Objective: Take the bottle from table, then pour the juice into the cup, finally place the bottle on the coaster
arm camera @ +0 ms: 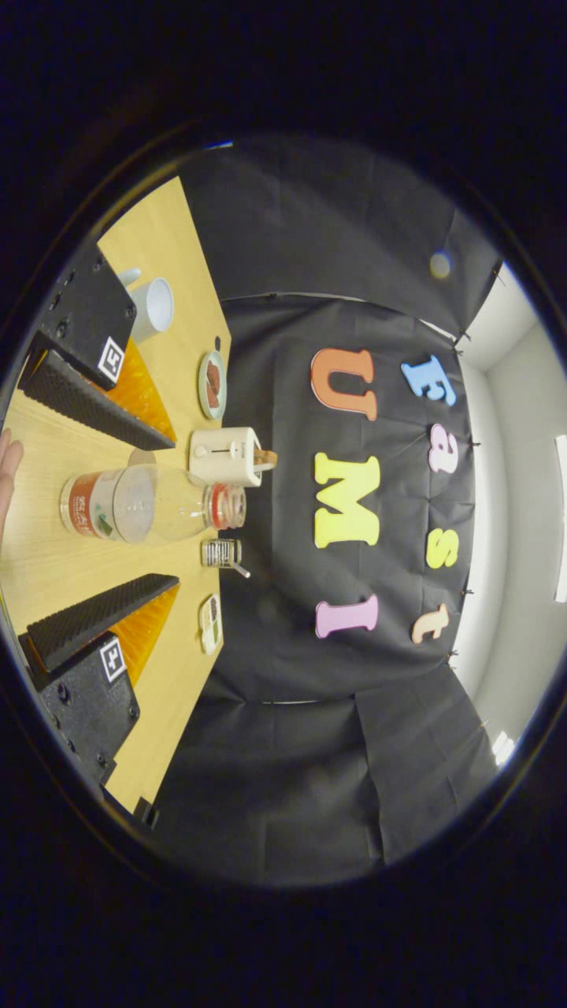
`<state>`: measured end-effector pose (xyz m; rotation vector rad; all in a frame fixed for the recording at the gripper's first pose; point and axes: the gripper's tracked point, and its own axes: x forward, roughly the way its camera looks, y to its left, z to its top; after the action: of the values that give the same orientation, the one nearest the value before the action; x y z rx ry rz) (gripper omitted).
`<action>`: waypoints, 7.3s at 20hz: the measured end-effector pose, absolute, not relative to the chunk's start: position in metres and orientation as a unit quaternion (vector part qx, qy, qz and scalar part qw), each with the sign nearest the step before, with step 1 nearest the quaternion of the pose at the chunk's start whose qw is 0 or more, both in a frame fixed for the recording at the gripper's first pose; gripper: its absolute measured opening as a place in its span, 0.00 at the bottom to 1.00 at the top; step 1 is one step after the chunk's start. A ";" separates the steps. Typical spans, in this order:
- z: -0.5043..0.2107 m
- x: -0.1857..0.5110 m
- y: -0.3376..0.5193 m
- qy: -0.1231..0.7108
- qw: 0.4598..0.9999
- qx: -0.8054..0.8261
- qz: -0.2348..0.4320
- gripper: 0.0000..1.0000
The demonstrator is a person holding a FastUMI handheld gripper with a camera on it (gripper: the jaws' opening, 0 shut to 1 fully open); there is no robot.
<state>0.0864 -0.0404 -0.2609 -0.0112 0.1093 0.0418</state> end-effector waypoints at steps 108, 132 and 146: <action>-0.218 0.144 0.068 -0.071 0.556 -0.828 -0.005 0.79; -0.170 0.140 0.114 -0.159 0.421 -0.892 -0.036 0.79; -0.185 0.133 0.129 -0.173 0.399 -0.900 -0.023 0.79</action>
<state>0.1328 0.1292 -0.1853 -2.2775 -0.4368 -0.0574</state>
